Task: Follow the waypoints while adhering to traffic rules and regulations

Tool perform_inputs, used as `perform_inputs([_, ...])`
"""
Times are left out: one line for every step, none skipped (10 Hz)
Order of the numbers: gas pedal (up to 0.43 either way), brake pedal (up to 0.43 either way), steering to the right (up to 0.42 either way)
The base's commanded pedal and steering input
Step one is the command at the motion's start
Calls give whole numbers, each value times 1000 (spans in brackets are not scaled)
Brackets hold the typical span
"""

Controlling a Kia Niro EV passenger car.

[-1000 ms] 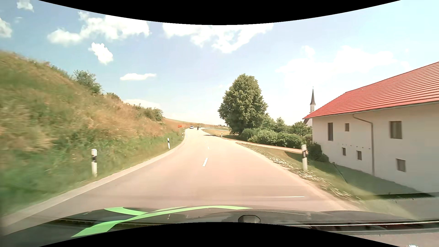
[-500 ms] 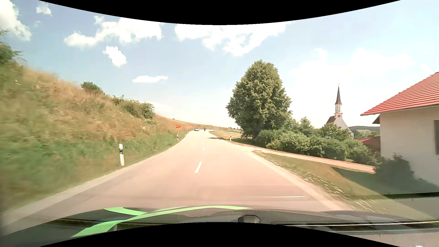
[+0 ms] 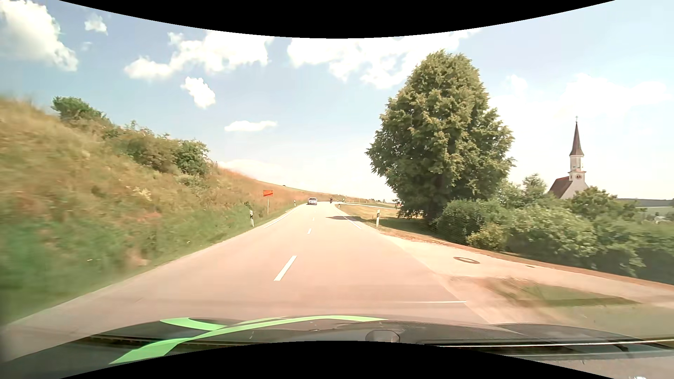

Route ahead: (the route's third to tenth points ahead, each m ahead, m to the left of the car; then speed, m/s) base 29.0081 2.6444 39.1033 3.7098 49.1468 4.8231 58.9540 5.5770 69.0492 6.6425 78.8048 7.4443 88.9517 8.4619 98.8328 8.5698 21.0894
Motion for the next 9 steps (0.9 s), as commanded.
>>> perform_inputs([228,0,-35])
perform_inputs([228,0,-35])
perform_inputs([228,0,-34])
perform_inputs([240,0,-32])
perform_inputs([248,0,-28])
perform_inputs([260,0,-27])
perform_inputs([268,0,-27])
perform_inputs([280,0,-24])
perform_inputs([287,0,-19])
